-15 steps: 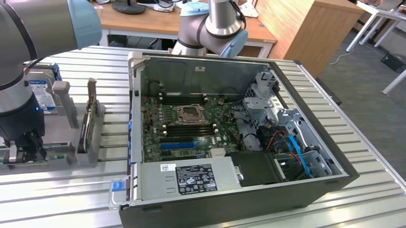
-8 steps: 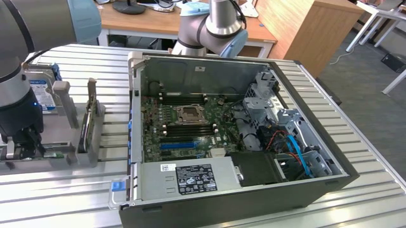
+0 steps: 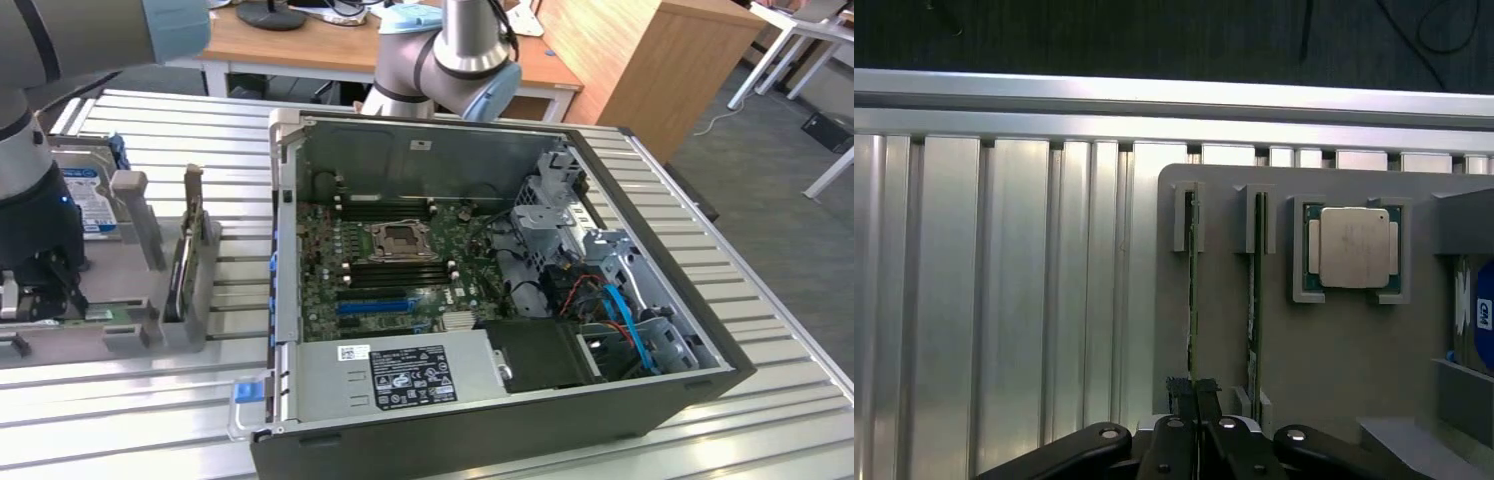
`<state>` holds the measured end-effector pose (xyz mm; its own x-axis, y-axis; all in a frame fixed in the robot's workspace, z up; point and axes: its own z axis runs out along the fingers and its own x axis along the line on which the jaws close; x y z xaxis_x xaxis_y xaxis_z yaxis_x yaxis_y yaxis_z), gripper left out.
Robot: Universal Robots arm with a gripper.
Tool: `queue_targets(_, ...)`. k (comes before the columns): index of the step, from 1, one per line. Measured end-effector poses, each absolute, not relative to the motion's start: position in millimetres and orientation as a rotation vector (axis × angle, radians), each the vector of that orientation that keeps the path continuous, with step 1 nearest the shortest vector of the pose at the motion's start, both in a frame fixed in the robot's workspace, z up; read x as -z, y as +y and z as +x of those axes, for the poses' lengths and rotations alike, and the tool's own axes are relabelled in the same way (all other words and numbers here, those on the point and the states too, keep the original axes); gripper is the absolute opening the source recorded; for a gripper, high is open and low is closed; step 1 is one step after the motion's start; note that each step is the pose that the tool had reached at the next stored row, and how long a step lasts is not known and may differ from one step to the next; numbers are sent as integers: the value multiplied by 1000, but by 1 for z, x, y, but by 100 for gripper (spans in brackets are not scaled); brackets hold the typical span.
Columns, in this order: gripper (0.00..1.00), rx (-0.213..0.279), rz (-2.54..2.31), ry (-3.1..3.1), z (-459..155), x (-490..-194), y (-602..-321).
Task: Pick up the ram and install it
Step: 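Pick up the ram and move it above insertion slot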
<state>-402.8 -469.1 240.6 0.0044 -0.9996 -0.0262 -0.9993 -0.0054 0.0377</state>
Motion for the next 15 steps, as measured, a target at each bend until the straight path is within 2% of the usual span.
queue_targets(15, 12, 71, 2196, -2234, -402, -279, -469)
